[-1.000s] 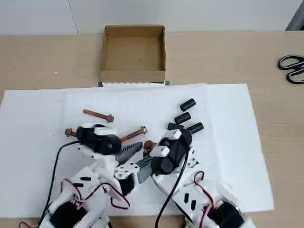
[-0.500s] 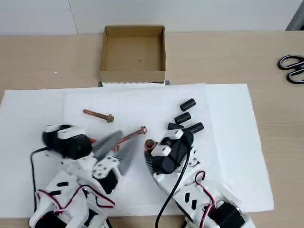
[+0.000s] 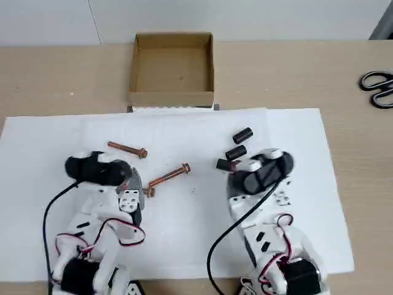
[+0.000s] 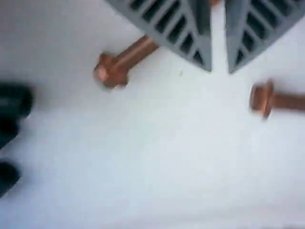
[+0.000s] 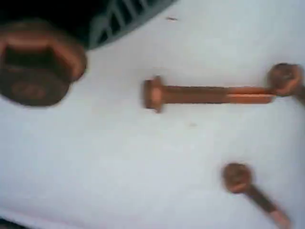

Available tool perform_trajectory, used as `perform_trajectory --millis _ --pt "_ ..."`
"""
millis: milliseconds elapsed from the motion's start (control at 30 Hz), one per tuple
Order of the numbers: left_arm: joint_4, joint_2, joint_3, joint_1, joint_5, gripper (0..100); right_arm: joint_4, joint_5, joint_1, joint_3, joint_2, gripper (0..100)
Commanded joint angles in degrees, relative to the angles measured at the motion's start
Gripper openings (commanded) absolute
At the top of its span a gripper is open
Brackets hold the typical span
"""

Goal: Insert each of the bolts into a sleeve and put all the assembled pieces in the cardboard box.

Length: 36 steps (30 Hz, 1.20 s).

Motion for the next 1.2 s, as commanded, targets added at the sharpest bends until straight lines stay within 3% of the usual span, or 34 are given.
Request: perform_trajectory --millis 0,200,500,633,833,1000,1167 --pt "0.18 -0.35 3.21 -0.44 -2.29 1 0.04 -2.81 4.18 -2.46 -0.04 0.2" --pt "0.09 -0.35 8.4 -0.53 -10.11 1 0.22 -6.77 5.23 -10.2 5.14 0.2" --pt "-1.93 -0.44 12.26 -0.53 -10.9 1 -0.48 -6.59 5.32 -33.85 37.41 0.2" --pt "-1.93 -0.44 12.26 -0.53 -10.81 1 -5.32 -5.71 5.49 -42.73 50.42 0.2" --pt "-1.93 -0.44 12.26 -0.62 -10.81 1 -18.77 2.29 5.32 -54.33 70.37 0.2" --pt "-1.85 -0.44 12.26 -6.59 -10.73 1 -20.88 2.99 5.23 -68.75 87.78 0.2" --pt "-1.85 -0.44 12.26 -6.07 -10.73 1 -25.27 2.99 4.79 -81.85 102.46 0.2"
